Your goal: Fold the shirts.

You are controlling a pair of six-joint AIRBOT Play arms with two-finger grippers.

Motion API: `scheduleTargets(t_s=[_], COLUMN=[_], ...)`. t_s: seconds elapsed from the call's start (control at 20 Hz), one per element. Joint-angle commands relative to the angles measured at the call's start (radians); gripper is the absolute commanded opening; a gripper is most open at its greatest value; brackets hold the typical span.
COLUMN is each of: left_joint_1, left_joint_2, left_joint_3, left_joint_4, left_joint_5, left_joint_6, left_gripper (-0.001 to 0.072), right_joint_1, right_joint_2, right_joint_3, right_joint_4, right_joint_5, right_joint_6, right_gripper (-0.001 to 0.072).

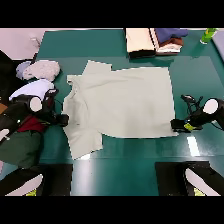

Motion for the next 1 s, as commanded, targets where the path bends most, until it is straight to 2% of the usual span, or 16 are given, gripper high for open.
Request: scheduleTargets(t_s=[0.0, 0.1, 0.15, 0.25, 0.3, 0.4, 0.55, 0.75, 0.95], left_joint_1=[0.001, 0.001, 0.001, 0.001, 0.001, 0.001, 0.001, 0.001, 0.001], left_joint_2=[-0.031, -0.049, -0.050, -0.048, -0.041, -0.010, 0.136, 0.315, 0.391], left_joint_3=[-0.051, -0.051, -0.051, -0.046, -0.043, 0.011, 0.189, 0.539, 0.885], left_joint_4=[-0.058, -0.114, -0.126, -0.129, -0.128, -0.114, -0.066, -0.015, -0.015], left_joint_5=[0.094, 0.108, 0.104, 0.090, 0.089, 0.066, 0.057, 0.030, 0.020], left_joint_6=[-0.015, -0.012, -0.012, -0.011, -0.006, -0.003, -0.004, -0.004, -0.004], left_gripper=[0.0593, 0.0591, 0.0553, 0.0157, 0.0029, 0.0027, 0.0026, 0.0026, 0.0026], right_joint_1=[0.001, 0.001, 0.001, 0.001, 0.001, 0.001, 0.001, 0.001, -0.001], right_joint_2=[0.001, 0.001, 0.001, 0.001, 0.001, 0.001, 0.023, 0.112, 0.181], right_joint_3=[0.011, 0.011, 0.011, 0.011, 0.014, 0.059, 0.222, 0.543, 0.889], right_joint_4=[0.000, 0.000, 0.000, 0.000, 0.000, 0.000, 0.000, 0.000, -0.007], right_joint_5=[0.011, 0.011, 0.011, 0.009, 0.010, 0.020, 0.059, 0.077, 0.070], right_joint_6=[-0.010, -0.010, -0.013, -0.014, -0.021, -0.033, -0.048, -0.049, -0.051], right_gripper=[0.0014, 0.0013, 0.0014, 0.0014, 0.0014, 0.0014, 0.0013, 0.0014, 0.0014])
